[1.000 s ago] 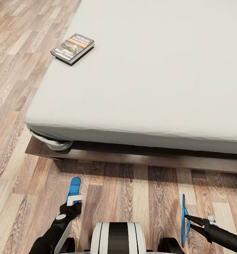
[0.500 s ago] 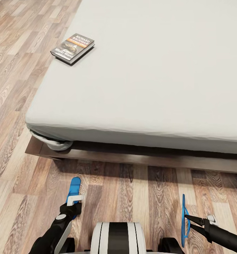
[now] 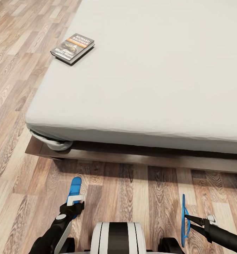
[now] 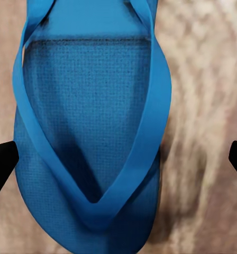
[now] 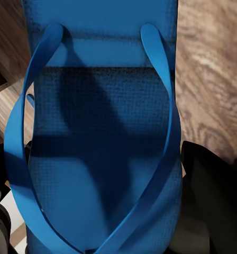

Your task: In the bedroom, move the book from the bed onto either nightstand, and place the two sandals side by side next to the bed.

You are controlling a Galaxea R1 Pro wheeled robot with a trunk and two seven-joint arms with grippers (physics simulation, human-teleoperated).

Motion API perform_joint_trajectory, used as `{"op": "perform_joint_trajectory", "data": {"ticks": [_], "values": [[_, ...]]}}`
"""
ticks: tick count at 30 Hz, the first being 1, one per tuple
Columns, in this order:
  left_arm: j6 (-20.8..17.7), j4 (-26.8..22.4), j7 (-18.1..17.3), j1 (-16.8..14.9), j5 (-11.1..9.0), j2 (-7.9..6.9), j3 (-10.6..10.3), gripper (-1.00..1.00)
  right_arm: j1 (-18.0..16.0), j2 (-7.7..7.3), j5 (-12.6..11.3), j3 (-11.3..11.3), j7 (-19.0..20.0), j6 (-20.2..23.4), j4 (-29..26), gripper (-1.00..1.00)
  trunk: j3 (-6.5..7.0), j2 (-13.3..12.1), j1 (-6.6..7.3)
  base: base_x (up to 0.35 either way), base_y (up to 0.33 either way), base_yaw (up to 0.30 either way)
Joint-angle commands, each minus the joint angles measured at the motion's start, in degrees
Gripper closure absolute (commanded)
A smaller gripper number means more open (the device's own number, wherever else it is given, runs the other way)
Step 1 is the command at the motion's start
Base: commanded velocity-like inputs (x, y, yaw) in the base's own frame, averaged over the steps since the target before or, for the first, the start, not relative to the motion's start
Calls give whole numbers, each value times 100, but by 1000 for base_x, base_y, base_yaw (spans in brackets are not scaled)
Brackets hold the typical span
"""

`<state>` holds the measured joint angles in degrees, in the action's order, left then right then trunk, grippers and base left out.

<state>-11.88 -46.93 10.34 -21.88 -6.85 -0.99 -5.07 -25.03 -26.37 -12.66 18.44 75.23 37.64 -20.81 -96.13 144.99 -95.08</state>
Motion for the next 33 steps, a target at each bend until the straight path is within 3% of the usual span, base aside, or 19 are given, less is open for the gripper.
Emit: {"op": "perform_joint_trajectory", "data": {"ticks": [1,4,33], "values": [[-25,-10,56,-1,-61,-8,-38,-100,-1,0,-9,11,9,50,0,100,-3,1,1,0,0,0],[-31,-10,56,-1,-62,-8,-38,-100,-1,0,-9,11,9,50,0,100,-3,1,1,0,0,0],[-69,-10,69,-1,-84,-12,-24,-100,-1,0,-9,11,9,50,1,100,640,-38,76,0,0,0]]}}
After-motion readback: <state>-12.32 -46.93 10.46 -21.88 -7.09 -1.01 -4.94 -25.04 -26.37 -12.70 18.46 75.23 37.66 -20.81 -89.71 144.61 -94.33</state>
